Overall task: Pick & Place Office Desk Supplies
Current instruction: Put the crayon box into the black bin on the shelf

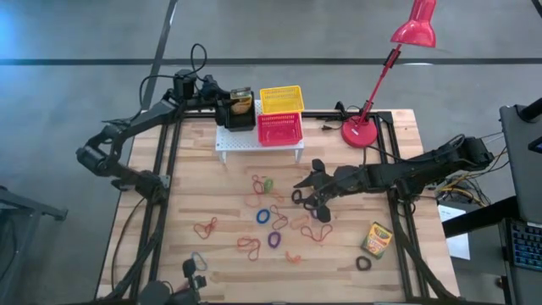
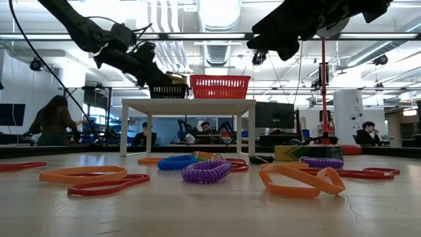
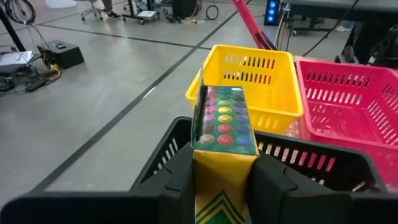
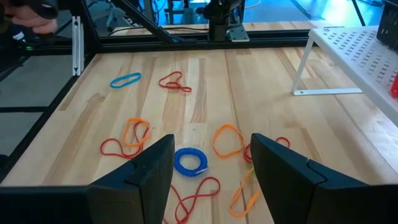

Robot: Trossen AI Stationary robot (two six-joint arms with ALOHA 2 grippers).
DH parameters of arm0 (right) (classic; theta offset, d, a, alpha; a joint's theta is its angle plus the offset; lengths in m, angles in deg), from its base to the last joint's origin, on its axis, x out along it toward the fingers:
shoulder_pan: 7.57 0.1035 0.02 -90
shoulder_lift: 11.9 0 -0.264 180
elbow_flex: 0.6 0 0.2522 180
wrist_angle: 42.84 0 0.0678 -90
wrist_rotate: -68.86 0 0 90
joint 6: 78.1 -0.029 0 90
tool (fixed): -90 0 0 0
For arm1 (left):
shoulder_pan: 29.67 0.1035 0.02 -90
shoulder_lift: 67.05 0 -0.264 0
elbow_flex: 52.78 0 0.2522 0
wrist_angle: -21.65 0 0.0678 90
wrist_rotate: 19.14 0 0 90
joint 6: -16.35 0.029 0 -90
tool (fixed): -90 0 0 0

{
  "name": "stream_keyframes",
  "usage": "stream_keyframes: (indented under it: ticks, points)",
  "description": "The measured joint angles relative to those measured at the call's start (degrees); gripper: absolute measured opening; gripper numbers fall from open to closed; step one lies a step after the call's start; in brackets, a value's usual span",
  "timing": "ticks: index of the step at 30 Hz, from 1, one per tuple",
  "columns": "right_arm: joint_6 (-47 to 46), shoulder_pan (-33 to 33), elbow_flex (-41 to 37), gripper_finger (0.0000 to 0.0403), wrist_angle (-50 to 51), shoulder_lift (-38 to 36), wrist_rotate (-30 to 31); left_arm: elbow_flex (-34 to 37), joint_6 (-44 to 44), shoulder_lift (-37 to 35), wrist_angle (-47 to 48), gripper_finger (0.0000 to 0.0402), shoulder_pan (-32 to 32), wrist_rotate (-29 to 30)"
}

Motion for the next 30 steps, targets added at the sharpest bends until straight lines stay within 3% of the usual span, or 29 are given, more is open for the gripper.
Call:
stream_keyframes:
  ticks: [14, 21, 30]
  points:
    - [-0.01, 0.0, 0.0, 0.0205, 0.04, 0.0, -0.04, 0.09, 3.58, -0.44, 0.04, 0.025, 0.08, 5.12]
    - [-0.01, 0.0, 0.0, 0.0205, 0.04, 0.0, -0.07, 0.09, 8.6, -0.73, 0.07, 0.0252, -0.22, 7.33]
    - [0.01, 0.0, 0.0, 0.0205, 0.04, 0.0, -0.07, 0.09, 8.9, -1.64, 1.4, 0.0241, -0.33, 7.45]
